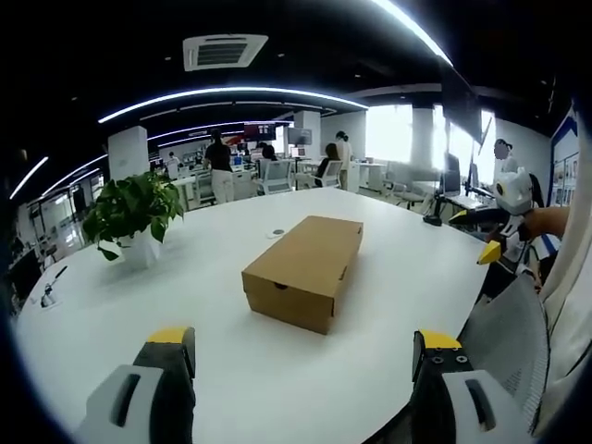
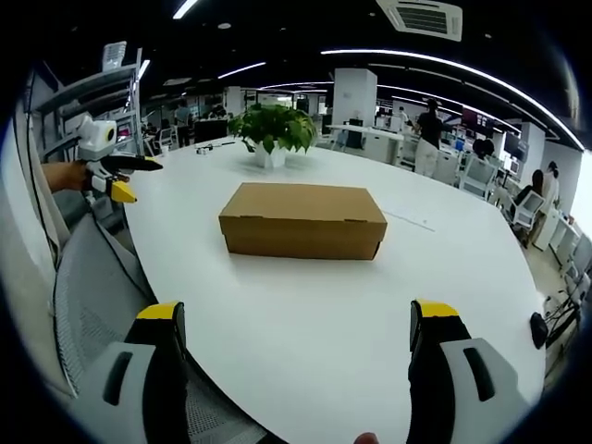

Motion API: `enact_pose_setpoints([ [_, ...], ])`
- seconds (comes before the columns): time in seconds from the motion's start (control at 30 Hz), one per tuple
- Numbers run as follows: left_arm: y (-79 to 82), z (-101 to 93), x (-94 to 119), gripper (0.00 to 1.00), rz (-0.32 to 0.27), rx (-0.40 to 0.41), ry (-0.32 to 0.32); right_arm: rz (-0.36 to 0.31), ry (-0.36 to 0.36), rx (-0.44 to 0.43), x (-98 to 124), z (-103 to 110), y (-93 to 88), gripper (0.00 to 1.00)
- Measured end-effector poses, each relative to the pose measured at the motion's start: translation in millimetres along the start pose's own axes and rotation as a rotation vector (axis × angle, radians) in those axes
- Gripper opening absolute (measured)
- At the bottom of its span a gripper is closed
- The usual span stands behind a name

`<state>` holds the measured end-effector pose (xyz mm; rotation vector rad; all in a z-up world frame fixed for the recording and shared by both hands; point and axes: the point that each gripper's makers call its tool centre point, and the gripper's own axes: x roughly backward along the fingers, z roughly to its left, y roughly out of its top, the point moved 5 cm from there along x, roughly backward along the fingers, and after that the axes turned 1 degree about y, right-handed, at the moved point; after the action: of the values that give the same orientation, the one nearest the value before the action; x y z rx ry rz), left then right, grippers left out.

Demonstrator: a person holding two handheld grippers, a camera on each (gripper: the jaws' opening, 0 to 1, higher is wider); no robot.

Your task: Operate the shoe box by opening the lid, removing the specified soft item, and placing it in the target area until the item is outside and the box remains undamaged.

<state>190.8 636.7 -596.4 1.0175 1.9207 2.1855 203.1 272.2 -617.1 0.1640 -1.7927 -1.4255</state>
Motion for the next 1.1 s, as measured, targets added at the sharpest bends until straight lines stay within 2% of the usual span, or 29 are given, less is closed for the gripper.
enact_pose_setpoints([
  [0.2, 0.6, 0.5, -3.2, 1.00, 0.008, 0.003, 0.007, -0.003, 0.014, 0.000, -1.2, -3.9, 0.5, 0.96],
  [0.5, 2.3, -9.5, -14.3, 1.00, 0.018, 0.008, -0.012, 0.008, 0.036, 0.002, -4.5, -12.2, 1.2, 0.96],
  [0.93, 4.0, -17.9, -31.5, 0.97, 0.040, -0.004, -0.021, -0.005, 0.080, 0.032, -12.1, -28.7, 11.6, 0.96],
  [1.03, 0.9, -19.7, -36.2, 0.95, 0.063, -0.004, -0.021, 0.001, 0.098, 0.060, -15.2, -33.2, 13.4, 0.91],
  [1.1, -0.4, -21.1, -39.8, 0.94, 0.069, -0.008, -0.020, 0.002, 0.102, 0.064, -18.7, -37.0, 14.4, 0.90],
])
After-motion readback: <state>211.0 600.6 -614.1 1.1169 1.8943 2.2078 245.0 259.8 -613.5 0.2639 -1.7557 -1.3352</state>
